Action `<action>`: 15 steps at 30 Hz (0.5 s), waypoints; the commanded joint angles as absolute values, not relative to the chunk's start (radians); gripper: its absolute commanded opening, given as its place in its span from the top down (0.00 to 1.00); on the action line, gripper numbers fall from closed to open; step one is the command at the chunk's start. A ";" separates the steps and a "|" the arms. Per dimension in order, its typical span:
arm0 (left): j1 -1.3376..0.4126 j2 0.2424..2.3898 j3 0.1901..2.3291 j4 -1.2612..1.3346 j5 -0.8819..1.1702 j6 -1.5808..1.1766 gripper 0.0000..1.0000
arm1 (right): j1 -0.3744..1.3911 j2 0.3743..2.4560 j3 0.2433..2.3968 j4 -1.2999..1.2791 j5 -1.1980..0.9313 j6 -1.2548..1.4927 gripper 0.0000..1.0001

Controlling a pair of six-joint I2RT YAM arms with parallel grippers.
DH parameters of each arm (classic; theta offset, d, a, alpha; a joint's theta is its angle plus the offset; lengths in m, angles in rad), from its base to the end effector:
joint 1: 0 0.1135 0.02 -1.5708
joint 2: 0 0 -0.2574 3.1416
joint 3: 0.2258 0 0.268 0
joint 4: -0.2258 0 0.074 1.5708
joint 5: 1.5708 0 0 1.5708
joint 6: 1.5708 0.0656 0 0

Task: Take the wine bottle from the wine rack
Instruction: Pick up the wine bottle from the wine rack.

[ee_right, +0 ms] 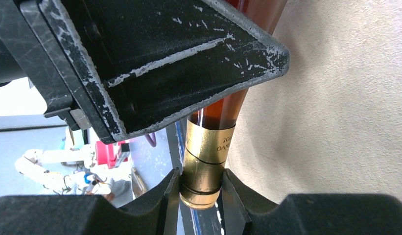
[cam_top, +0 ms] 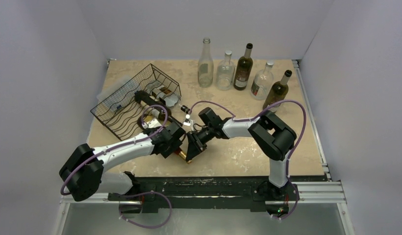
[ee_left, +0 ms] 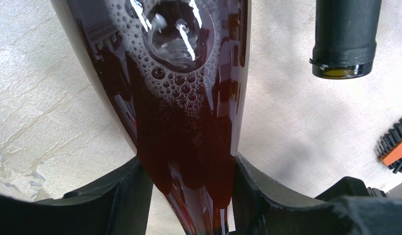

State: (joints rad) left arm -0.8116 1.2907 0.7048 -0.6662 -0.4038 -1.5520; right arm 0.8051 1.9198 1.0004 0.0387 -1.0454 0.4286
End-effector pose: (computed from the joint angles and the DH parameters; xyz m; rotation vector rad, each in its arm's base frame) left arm 0.1851 -0.1576 0.1389 -1.0378 2.4337 -0.1880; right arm 0.2239 0.3148 0.1016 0.9802 -2.3681 -1.7013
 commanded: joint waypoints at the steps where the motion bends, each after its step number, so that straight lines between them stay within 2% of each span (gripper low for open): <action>1: -0.804 1.290 0.723 -0.668 -0.426 -1.537 0.99 | 0.807 1.895 1.046 0.046 -1.150 0.429 0.74; 5: -0.804 1.268 0.722 -0.660 -0.399 -1.542 1.00 | 0.807 1.904 1.048 0.055 -1.154 0.438 0.62; 10: -0.807 1.235 0.735 -0.633 -0.370 -1.530 1.00 | 0.808 1.917 1.048 0.066 -1.145 0.449 0.41; 13: -0.814 1.224 0.747 -0.627 -0.360 -1.529 1.00 | 0.810 1.918 1.049 0.068 -1.144 0.452 0.34; 15: -0.819 1.219 0.749 -0.615 -0.350 -1.528 1.00 | 0.813 1.919 1.049 0.071 -1.139 0.457 0.33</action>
